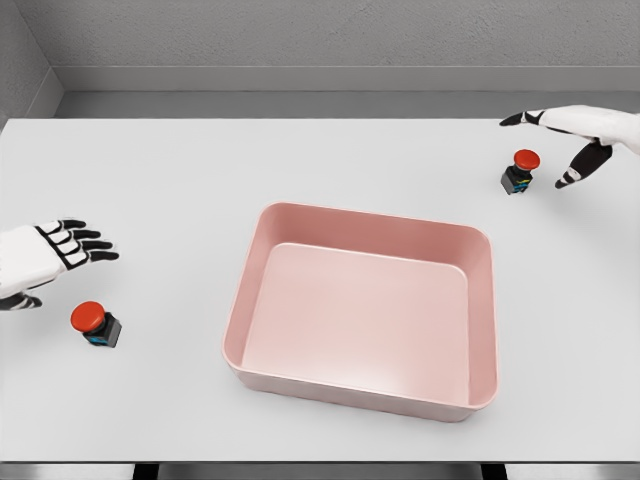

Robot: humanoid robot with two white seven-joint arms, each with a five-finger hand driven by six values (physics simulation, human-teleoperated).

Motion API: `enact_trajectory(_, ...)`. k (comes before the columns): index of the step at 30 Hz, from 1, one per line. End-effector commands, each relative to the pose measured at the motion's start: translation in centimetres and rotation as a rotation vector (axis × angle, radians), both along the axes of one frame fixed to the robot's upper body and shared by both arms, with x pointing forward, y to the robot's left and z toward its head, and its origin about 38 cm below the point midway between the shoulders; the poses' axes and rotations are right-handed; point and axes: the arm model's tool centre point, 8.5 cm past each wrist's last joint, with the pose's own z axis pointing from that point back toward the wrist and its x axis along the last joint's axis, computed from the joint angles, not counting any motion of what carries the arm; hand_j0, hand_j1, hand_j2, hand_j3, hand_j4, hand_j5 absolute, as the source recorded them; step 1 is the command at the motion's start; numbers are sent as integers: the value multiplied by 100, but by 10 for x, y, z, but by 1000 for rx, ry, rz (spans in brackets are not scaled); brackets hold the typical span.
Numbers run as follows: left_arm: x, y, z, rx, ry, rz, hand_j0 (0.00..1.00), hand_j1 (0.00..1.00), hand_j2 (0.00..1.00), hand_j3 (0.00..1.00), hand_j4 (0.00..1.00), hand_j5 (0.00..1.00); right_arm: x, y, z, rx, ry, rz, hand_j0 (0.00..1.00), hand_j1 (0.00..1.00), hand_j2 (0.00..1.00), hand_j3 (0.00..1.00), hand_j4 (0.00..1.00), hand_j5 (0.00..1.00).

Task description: Put the industrial switch in the basket with both arms

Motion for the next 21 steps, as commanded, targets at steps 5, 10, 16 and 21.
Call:
enact_trajectory(5, -13, 3, -13, 12, 58, -1, 100, 100, 100, 100, 100, 100, 9, 16, -13, -9, 33, -42, 100, 100, 100, 100, 100, 100)
enact_trajectory(10, -21, -11, -16, -4, 70, -42, 100, 100, 100, 100, 100, 100, 16, 21, -15, -17, 35, -60, 100, 100, 100, 100, 100, 100)
enact_trajectory(16, -28, -21, -19, -17, 85, -74, 100, 100, 100, 100, 100, 100, 21, 26, -24, -19, 52, -70, 100, 100, 100, 100, 100, 100)
enact_trajectory(21, -30, -24, -21, -22, 88, -80, 100, 100, 100, 100, 100, 100, 22, 25, -27, -23, 60, -76, 100, 100, 100, 100, 100, 100)
